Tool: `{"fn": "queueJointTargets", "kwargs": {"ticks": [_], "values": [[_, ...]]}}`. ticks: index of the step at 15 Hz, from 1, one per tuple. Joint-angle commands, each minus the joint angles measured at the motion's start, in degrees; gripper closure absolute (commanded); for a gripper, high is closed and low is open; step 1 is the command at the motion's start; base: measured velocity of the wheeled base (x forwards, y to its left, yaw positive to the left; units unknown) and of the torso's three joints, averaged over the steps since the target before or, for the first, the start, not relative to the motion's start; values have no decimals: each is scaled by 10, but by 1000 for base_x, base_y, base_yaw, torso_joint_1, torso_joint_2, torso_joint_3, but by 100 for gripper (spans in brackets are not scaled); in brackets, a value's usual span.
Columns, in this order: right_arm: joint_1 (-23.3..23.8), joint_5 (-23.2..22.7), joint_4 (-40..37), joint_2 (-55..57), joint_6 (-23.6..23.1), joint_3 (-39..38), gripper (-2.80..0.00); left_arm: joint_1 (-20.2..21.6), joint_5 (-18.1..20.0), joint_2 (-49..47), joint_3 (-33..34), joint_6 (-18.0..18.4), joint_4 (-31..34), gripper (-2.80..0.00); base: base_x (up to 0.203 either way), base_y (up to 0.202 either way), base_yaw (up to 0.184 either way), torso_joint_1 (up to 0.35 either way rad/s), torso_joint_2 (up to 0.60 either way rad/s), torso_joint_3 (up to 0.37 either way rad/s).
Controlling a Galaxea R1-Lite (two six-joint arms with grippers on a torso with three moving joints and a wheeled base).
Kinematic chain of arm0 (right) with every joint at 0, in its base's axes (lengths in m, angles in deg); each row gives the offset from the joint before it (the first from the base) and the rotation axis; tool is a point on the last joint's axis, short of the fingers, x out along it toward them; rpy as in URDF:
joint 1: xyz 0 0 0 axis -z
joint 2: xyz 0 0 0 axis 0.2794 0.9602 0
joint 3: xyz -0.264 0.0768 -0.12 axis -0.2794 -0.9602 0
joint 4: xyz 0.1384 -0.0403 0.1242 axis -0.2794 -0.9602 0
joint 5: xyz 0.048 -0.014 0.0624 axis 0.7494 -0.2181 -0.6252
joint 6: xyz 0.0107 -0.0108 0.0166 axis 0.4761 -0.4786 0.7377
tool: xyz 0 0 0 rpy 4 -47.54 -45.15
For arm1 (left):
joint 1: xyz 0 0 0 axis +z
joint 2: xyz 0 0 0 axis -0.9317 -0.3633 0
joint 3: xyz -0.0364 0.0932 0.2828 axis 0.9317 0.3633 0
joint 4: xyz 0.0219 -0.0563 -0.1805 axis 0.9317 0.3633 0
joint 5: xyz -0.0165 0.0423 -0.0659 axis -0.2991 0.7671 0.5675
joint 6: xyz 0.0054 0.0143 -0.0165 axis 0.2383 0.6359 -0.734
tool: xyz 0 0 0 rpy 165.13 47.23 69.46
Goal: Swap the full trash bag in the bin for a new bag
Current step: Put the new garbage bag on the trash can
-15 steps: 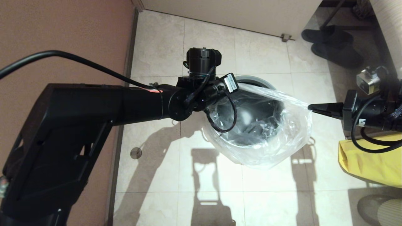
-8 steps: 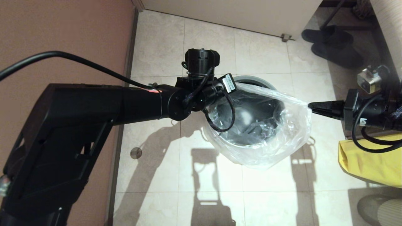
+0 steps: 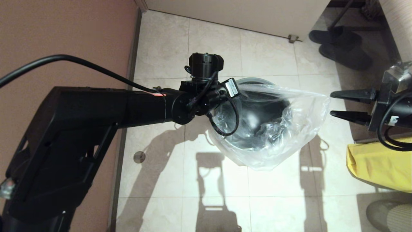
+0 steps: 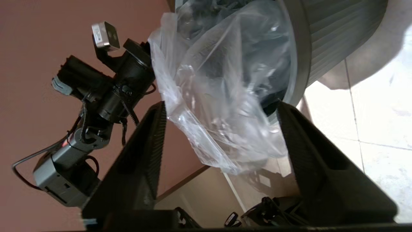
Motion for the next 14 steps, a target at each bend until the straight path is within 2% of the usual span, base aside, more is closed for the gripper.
{"fn": "queueJointTargets", "kwargs": {"ticks": [1,9,14], "values": [[15,-5,1,-1,3,-1,-280,1,-4,-1,0,-2,-1,0,0,0,0,0,0,0],[36,-8,0,1,2,-8,-280,4,-8,2,9,-3,-1,0,0,0,0,0,0,0],[29,-15,1,-26,-1,-23,-280,-19,-7,16,21,-10,0,0,0,0,0,0,0,0]]}}
